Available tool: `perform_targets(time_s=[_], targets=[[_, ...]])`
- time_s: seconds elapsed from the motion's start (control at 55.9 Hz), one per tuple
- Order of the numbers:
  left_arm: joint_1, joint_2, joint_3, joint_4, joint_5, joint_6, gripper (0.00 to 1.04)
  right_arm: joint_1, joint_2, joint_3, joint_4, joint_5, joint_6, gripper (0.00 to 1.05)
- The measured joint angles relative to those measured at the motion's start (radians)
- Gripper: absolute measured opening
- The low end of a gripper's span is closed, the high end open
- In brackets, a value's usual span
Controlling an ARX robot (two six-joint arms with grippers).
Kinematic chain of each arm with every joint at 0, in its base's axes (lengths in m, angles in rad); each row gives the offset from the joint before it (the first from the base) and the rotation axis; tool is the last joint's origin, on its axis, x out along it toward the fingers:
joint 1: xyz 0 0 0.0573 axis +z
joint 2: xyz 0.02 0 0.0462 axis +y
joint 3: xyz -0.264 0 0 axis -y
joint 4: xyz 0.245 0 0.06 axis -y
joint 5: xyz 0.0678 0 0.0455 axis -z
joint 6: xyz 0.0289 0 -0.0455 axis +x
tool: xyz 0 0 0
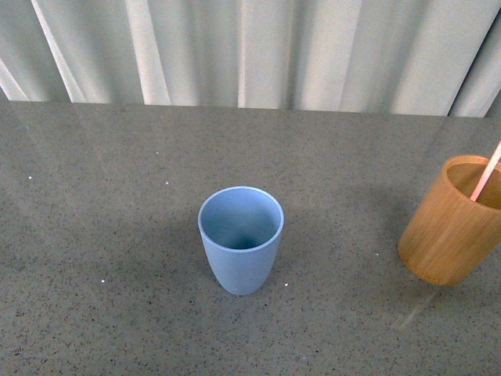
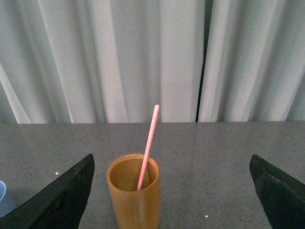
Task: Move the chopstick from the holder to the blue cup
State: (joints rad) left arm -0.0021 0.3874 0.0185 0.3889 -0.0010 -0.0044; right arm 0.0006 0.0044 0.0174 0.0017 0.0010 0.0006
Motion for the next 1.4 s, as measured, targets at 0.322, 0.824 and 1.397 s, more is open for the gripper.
perform_targets(time_s=[0.322, 0.824, 1.397], targets=[[0.000, -0.119, 0.000, -0.117, 0.000, 0.000, 0.04, 0.000, 0.000, 0.000, 0.000, 0.000, 0.000, 0.95], [0.000, -0.370, 0.000, -0.383, 0.001, 0.000, 0.04, 0.000, 0.000, 0.000, 0.000, 0.000, 0.000, 0.95], [0.000, -0.383, 0.000, -0.388, 0.000, 0.000, 0.80, -0.006, 0.119, 0.071, -0.175, -0.010, 0.035, 0.95]])
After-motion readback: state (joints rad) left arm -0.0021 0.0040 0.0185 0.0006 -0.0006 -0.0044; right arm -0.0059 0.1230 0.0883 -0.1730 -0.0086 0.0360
